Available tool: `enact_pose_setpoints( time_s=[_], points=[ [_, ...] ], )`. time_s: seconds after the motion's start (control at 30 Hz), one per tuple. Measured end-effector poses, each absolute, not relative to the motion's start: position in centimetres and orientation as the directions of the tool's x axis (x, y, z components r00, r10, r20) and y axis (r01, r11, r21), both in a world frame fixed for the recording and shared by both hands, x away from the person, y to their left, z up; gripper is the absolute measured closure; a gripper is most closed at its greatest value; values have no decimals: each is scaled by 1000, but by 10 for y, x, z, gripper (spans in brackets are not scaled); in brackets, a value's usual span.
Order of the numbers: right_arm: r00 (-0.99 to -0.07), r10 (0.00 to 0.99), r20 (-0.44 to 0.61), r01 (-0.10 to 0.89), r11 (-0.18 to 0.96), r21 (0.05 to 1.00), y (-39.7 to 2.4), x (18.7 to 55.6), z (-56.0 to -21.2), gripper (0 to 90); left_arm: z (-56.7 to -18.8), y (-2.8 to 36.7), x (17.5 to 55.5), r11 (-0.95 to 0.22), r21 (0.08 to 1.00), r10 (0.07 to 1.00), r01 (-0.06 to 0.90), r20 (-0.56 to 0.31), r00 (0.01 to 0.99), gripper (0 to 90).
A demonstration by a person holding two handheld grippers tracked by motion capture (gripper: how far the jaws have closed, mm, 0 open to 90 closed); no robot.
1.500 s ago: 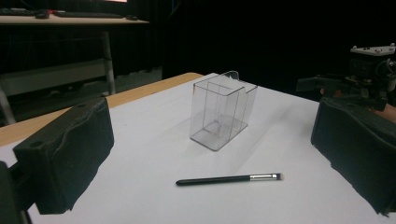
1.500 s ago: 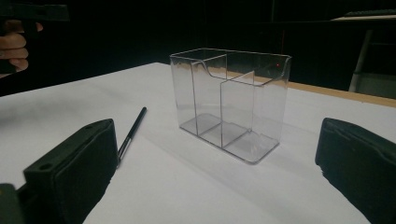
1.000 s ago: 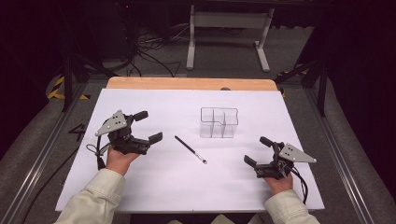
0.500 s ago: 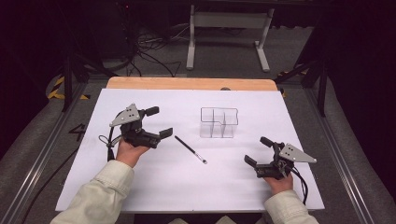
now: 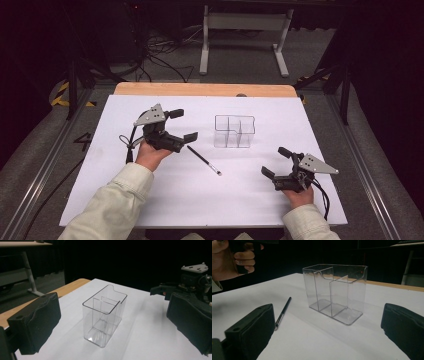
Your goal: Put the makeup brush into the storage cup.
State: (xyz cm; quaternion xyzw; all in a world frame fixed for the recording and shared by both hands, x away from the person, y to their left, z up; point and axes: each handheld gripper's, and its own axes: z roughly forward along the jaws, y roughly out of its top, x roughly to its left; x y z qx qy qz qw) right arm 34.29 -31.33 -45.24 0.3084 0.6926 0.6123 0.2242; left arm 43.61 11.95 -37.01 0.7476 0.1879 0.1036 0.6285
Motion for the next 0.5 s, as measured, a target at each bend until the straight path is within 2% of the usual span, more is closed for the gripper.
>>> enact_pose_setpoints(
  time_s=[0.13, 0.5],
  points=[
    [-713, 698, 68, 154, 60, 986, -313, 343, -452, 0, -368, 113, 440, -166, 973, 402, 159, -81, 912, 0],
    [-723, 686, 83, 163, 53, 985, -313, 344, -453, 0, -357, 93, 448, -370, 913, 385, 173, -19, 923, 0]
  ],
)
